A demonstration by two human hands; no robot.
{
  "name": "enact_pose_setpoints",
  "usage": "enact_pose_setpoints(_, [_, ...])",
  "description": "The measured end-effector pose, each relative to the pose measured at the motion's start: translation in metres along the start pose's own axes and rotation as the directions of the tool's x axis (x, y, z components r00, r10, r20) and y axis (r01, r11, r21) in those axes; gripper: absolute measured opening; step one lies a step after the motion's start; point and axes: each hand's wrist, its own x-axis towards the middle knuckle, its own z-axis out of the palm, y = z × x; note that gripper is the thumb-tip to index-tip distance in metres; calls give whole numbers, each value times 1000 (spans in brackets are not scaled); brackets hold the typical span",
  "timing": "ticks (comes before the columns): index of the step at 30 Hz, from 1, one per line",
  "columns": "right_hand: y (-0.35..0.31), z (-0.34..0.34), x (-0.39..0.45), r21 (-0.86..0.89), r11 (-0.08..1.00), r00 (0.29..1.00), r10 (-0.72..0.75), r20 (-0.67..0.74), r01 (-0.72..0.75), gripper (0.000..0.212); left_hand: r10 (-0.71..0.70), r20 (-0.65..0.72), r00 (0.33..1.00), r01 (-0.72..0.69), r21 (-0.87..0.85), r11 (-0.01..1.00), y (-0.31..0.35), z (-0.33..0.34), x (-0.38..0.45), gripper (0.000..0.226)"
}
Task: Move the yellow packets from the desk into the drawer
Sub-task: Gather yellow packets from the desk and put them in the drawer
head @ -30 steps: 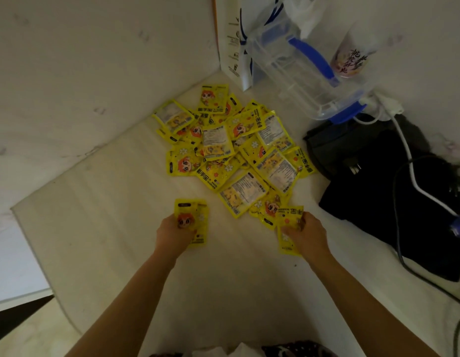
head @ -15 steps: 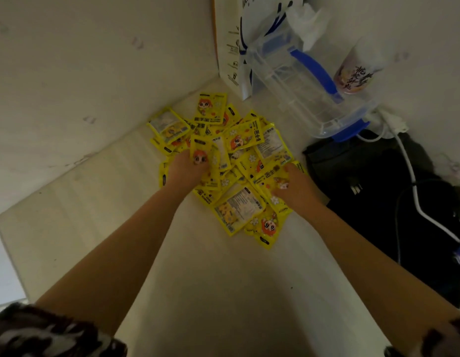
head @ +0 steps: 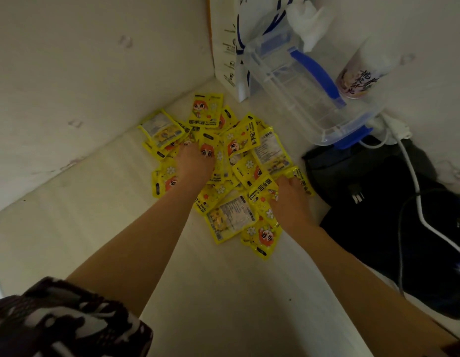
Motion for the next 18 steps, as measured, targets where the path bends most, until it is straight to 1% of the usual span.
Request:
enact_pose_setpoints(3, [-3, -1, -6, 71, 997, 999, -27, 17, 25, 33, -3, -3, 1000, 3, -77, 997, 1, -1, -5, 24])
enact_pose_setpoints(6, [-3, -3, -12, 206, 977, 998, -61, 19, 55, 33, 22, -20, 1000, -25, -149, 988, -2, -2, -8, 23])
enact_pose_setpoints(9, [-1, -13, -13, 323, 946, 998, -24, 63, 2, 38, 35, -14, 999, -38, -240, 970, -9, -12, -16, 24])
enact_pose_setpoints(11, [-3, -24, -10, 424, 905, 997, -1, 82, -33, 45, 5, -34, 999, -16, -333, 943, -18, -24, -16, 32])
enact_pose_setpoints(12, [-5, -30, -8, 449, 893, 997, -1, 75, -32, 47, -23, -44, 999, 4, -390, 921, -23, -31, -15, 41])
enact_pose_setpoints(13, [-8, -35, -4, 447, 894, 998, -7, 63, -22, 44, -51, -45, 998, 26, -440, 897, -28, -39, -13, 50])
enact_pose_setpoints(15, [-15, -45, 5, 401, 915, 998, -59, 23, 45, 24, -79, -45, 996, 48, -479, 877, -36, -54, -7, 58])
enact_pose_setpoints(16, [-20, -49, 10, 388, 918, 996, -89, 2, 81, 15, -85, -46, 995, 52, -488, 871, -38, -62, -3, 60])
enact_pose_setpoints(18, [-29, -55, 23, 394, 912, 993, -116, -16, 113, 12, -115, -48, 992, 73, -527, 847, -39, -76, 5, 55])
